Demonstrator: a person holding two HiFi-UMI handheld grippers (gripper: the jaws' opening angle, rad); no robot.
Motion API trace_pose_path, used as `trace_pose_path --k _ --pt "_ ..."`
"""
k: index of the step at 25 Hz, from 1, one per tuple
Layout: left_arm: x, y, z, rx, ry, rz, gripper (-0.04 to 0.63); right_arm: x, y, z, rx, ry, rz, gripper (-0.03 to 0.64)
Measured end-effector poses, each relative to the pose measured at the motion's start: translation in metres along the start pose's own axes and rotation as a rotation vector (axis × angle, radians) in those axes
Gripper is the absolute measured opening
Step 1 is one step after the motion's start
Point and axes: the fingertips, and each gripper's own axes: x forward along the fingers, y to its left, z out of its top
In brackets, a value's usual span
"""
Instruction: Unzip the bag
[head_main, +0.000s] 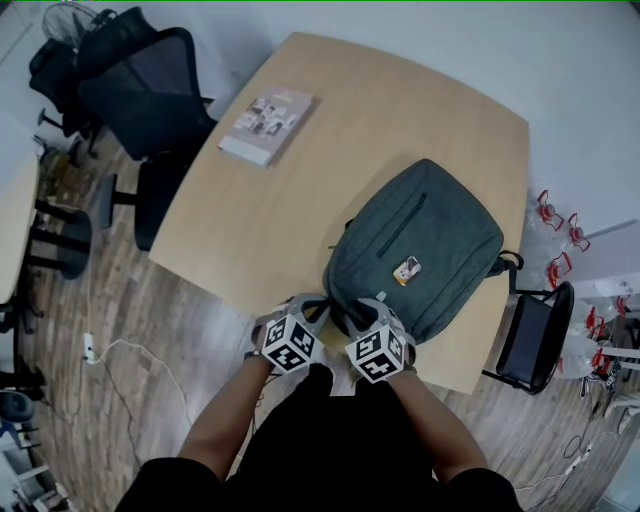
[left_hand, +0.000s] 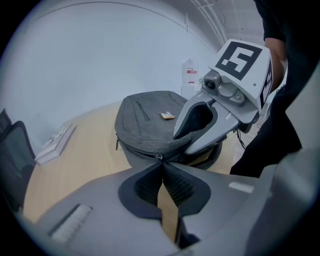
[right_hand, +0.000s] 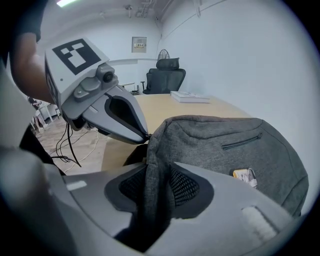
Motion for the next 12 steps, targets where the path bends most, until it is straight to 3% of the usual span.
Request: trace_pose_path --k 7,12 --pt "0.0 -0.003 0.0 -0.037 -0.001 0.014 0.025 0.0 0.0 0.0 -0.008 -0.005 0.0 0.129" --pt "0.0 0.0 0.001 -0.032 -0.009 0.035 0.026 -0.019 0.011 0.011 -0.068 -0.105 0.097 0.187"
